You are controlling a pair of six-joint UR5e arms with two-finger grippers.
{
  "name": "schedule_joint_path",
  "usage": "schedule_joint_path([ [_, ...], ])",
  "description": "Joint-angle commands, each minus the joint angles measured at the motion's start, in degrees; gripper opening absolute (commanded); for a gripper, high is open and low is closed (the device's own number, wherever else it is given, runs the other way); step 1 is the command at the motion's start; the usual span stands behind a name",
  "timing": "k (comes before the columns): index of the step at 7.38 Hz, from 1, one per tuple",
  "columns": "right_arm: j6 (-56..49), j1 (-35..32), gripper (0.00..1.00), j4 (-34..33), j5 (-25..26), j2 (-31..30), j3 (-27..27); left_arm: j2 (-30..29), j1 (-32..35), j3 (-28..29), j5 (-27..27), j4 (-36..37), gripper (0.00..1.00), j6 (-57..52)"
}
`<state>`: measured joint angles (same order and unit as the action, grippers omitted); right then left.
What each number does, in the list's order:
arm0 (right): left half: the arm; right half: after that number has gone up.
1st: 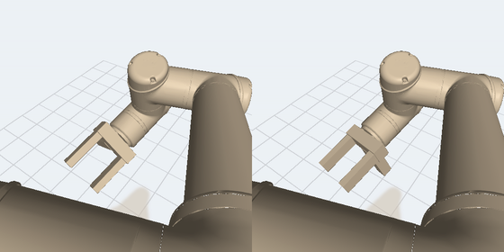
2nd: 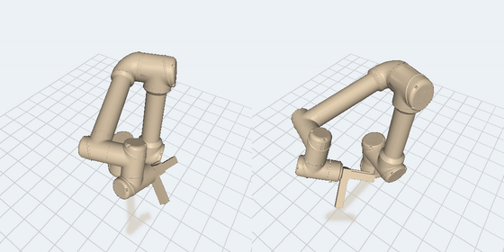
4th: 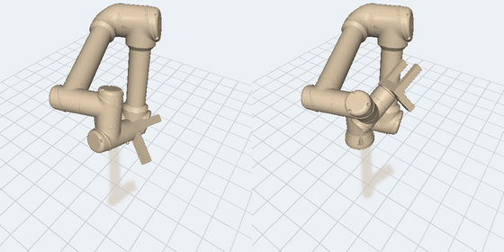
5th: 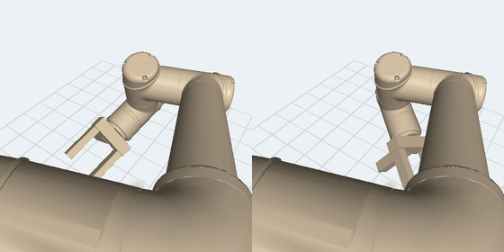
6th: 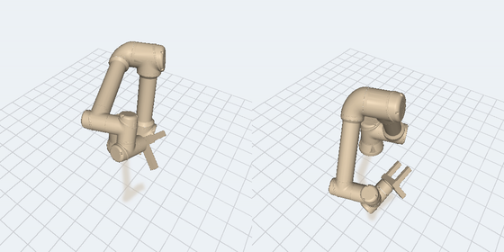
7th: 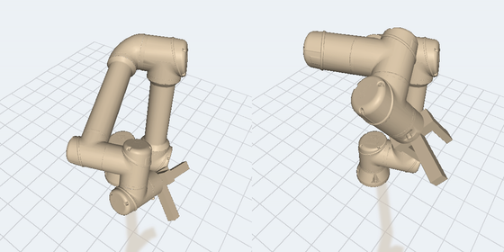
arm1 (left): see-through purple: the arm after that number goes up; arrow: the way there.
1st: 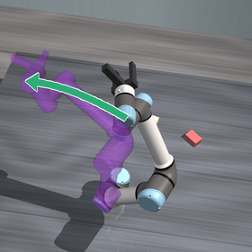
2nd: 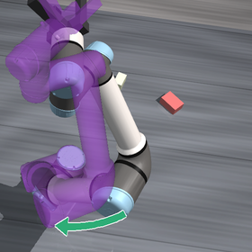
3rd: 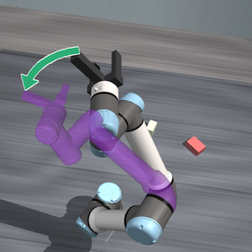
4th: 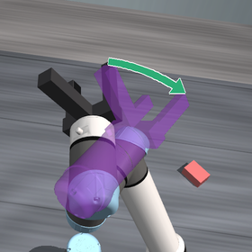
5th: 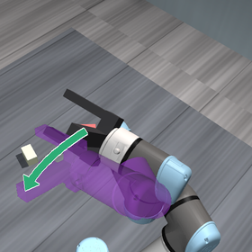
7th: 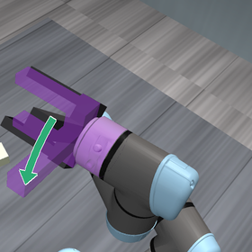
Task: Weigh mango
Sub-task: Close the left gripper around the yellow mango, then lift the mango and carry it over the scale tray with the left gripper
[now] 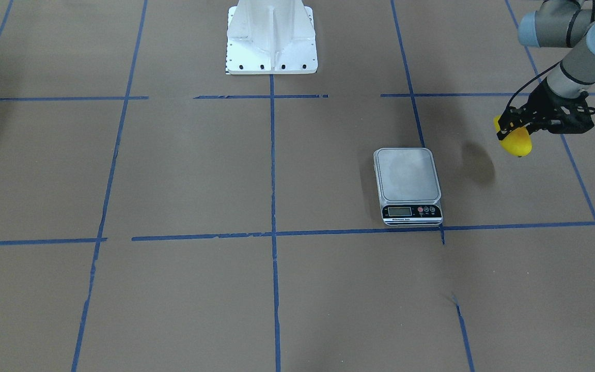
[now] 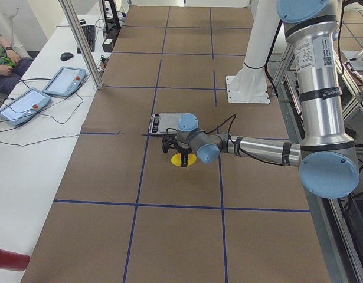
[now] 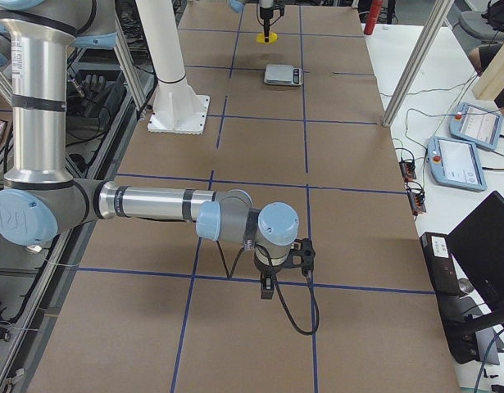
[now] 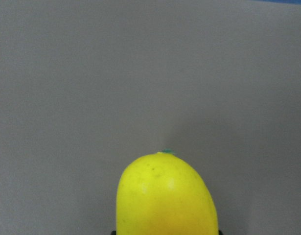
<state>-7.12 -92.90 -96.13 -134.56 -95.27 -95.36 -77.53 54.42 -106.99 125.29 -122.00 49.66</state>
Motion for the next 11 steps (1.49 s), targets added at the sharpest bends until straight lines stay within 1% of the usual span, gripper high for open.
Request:
schedule_joint_path([
  [1, 0.00, 0.00, 1.00, -0.02, 0.00, 0.00, 0.00, -2.25, 8.29, -9.08, 1.80, 17.76, 0.00, -7.88],
  [2, 0.00, 0.00, 1.00, 0.06, 0.00, 0.00, 0.00, -10.10, 10.69, -10.50, 1.72, 26.81, 0.00, -8.00],
  [3, 0.00, 0.00, 1.00, -0.02, 0.00, 0.00, 0.00, -17.75, 10.45, -9.65, 1.54, 34.73, 0.00, -7.13],
  [4, 0.00, 0.00, 1.00, -0.02, 0.00, 0.00, 0.00, -23.40, 9.49, -7.81, 1.63, 36.64, 0.00, -4.25],
  [5, 0.00, 0.00, 1.00, -0.02, 0.00, 0.00, 0.00, -27.11, 5.39, -5.79, 1.37, 36.66, 0.00, -0.22],
  [6, 0.00, 0.00, 1.00, 0.06, 0.00, 0.00, 0.00, -31.15, 1.70, -1.68, 1.10, 36.57, 0.00, 1.56],
  [7, 0.00, 0.00, 1.00, -0.02, 0.00, 0.00, 0.00, -34.84, -1.13, 2.80, -0.90, 36.14, 0.00, 3.67],
  [8, 0.00, 0.00, 1.00, -0.02, 0.00, 0.00, 0.00, -34.88, -4.55, 3.71, -2.83, 34.48, 0.00, 5.34],
  [10, 0.00, 0.00, 1.00, -0.02, 0.00, 0.00, 0.00, -34.97, -8.78, 8.44, -4.77, 27.91, 0.00, 9.11],
  [11, 0.00, 0.00, 1.00, -0.02, 0.00, 0.00, 0.00, -34.88, -9.32, 9.25, -5.14, 25.52, 0.00, 10.27],
])
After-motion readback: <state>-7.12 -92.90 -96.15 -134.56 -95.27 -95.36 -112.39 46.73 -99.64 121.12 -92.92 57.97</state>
